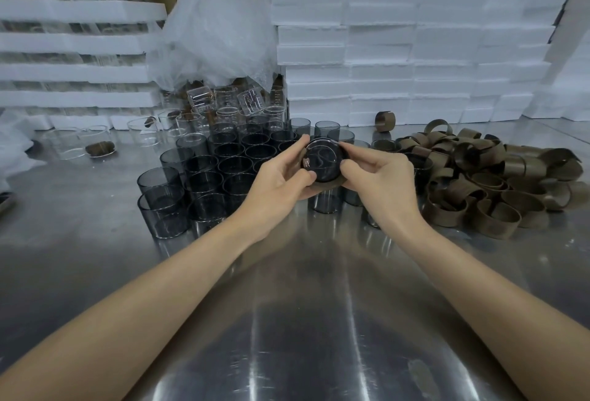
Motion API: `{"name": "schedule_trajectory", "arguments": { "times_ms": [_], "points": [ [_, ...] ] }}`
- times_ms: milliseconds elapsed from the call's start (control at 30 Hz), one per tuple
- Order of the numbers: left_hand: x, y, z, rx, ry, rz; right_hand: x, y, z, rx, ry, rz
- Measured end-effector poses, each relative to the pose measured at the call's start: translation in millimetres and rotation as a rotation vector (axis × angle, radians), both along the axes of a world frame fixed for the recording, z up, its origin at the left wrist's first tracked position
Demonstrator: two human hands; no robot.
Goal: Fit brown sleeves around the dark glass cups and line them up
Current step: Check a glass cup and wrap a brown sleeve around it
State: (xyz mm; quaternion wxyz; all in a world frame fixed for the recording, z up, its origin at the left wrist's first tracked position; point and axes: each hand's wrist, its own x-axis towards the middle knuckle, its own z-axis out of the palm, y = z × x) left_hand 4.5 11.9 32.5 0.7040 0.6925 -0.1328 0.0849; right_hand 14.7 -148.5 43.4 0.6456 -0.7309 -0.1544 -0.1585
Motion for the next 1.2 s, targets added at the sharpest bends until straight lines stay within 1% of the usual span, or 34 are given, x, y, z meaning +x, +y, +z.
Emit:
{"name": "schedule_trajectory", "arguments": {
  "times_ms": [167,267,367,433,500,600,667,767,867,1000,1100,1200],
  "points": [
    [0.0,3.9,2.6,-0.018,-0.043,0.002,1.7,-1.8,-1.1,0.081,0.017,0.029],
    [0.3,7.1,5.8,-0.014,-0.055,-0.006,5.6,-3.8,-0.5,0.138,0.059,0.072],
    [1.5,11.5,8.0,0.003,-0.075,0.005,8.9,-6.7,2.0,0.131,0.101,0.119],
    [2.2,14.7,8.5,-0.036,-0.073,-0.004,11.3,-6.7,4.1,0.089,0.129,0.157],
    [1.7,14.8,9.0,-0.113,-0.051,-0.057,12.7,-6.4,6.3,0.088,0.204,0.262],
    [1.5,11.4,10.5,-0.231,0.015,-0.136,12.3,-7.6,7.7,0.231,0.296,0.536],
    [2.1,10.5,12.5,-0.289,0.094,-0.202,11.9,-9.9,8.2,0.271,0.320,0.586],
    [2.9,12.2,14.5,-0.282,0.171,-0.290,11.5,-9.4,7.4,0.307,0.407,0.621],
    [3.9,12.2,11.5,-0.275,0.182,-0.350,10.7,-7.1,8.2,0.395,0.515,0.659],
    [5.6,7.6,5.6,-0.286,0.230,-0.372,11.9,-8.8,8.8,0.514,0.642,0.586],
    [7.5,5.3,2.6,-0.310,0.265,-0.363,11.7,-8.6,9.0,0.513,0.666,0.577],
    [7.6,3.3,2.0,-0.377,0.297,-0.367,11.7,-6.7,9.6,0.511,0.665,0.565]
  ]
}}
